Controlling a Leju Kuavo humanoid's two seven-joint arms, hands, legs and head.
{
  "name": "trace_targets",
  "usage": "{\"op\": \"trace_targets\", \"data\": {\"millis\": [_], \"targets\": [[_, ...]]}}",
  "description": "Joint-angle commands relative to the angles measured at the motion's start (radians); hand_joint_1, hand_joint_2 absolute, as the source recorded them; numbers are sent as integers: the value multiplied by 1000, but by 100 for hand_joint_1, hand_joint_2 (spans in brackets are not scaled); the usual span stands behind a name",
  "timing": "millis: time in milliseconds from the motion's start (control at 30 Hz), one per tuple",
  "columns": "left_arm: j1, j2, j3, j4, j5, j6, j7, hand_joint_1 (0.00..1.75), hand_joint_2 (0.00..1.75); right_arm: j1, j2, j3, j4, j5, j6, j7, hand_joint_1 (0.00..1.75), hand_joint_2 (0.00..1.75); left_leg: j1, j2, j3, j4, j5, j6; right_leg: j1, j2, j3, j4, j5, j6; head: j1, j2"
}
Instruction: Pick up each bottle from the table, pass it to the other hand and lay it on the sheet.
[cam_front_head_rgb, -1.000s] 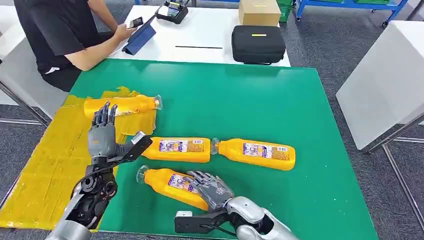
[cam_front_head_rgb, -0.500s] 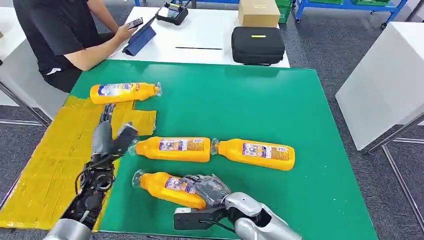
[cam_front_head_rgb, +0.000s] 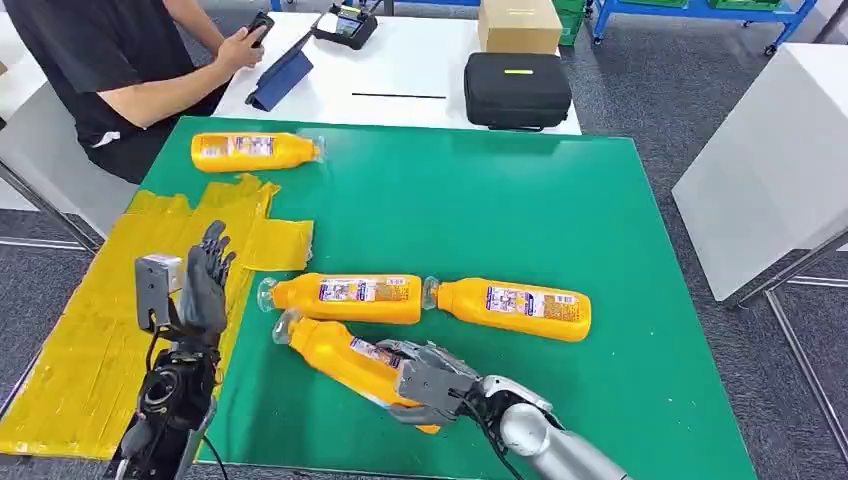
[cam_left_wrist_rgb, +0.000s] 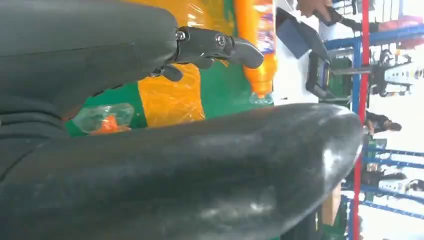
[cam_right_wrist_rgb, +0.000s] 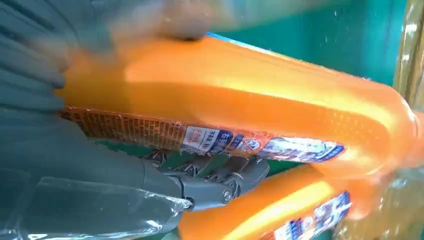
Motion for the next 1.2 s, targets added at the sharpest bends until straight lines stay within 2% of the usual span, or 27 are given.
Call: {"op": "trace_targets", "data": {"millis": [33, 100, 267, 367, 400, 533, 833, 933, 1133, 1200], "targets": [[67, 41, 4, -65, 92, -8, 25, 0, 175, 18, 9, -47, 13, -19, -17, -19, 175, 175, 0, 0, 2, -1, -1, -1, 0, 0, 2, 0, -1, -1, 0, 0], [80, 39, 13, -68, 196, -78, 55, 0, 175, 4, 18, -47, 12, -42, -7, -37, 175, 175, 0, 1, 3, -1, -2, -1, 0, 1, 2, 0, -2, -1, 0, 0], [92, 40, 10, -80, 287, -136, 55, 0, 175, -9, 28, -52, -10, -82, 1, -51, 175, 175, 0, 1, 0, 0, -2, -1, 0, 2, 0, 0, -1, -1, 0, 0], [125, 46, -2, -127, 297, -124, 63, 0, 175, 8, 12, -63, -86, -109, -4, -58, 175, 175, -1, 1, 4, 1, -4, -2, -1, 2, 3, 2, -4, -2, 0, 0], [141, 50, -9, -151, 307, -120, 70, 0, 175, 13, 9, -67, -118, -134, 8, -74, 175, 175, 0, 1, 0, 0, -2, -1, 0, 1, 0, 1, -2, -1, 0, 0], [188, 49, -25, -215, 353, -126, 79, 0, 175, -6, 17, -62, -175, -156, 9, -96, 175, 175, -1, 1, 0, 0, -3, -1, 0, 1, 0, 1, -2, -1, 0, 0], [197, 48, -42, -240, 362, -125, 83, 0, 175, -18, 27, -60, -181, -172, 3, -108, 175, 175, 0, 0, 0, 0, -2, -1, 0, 1, 0, 1, -2, -1, 0, 0], [208, 37, -61, -288, 360, -123, 86, 0, 175, -56, 60, -56, -192, -164, -13, -97, 175, 175, -1, 2, -1, 1, -3, -2, -1, 2, -1, 2, -2, -1, 0, 0], [117, 25, -154, -243, 340, -131, 99, 0, 175, -208, 166, -34, -60, -94, -95, -33, 175, 175, 0, 1, -1, 1, -2, -2, 0, 2, -2, 2, -2, -1, 0, 0], [98, 20, -167, -228, 340, -128, 98, 0, 175, -228, 176, -34, -41, -95, -100, -35, 175, 175, 0, 1, -3, 1, -1, -1, 0, 1, -3, 1, 0, -1, 0, 0]]}}
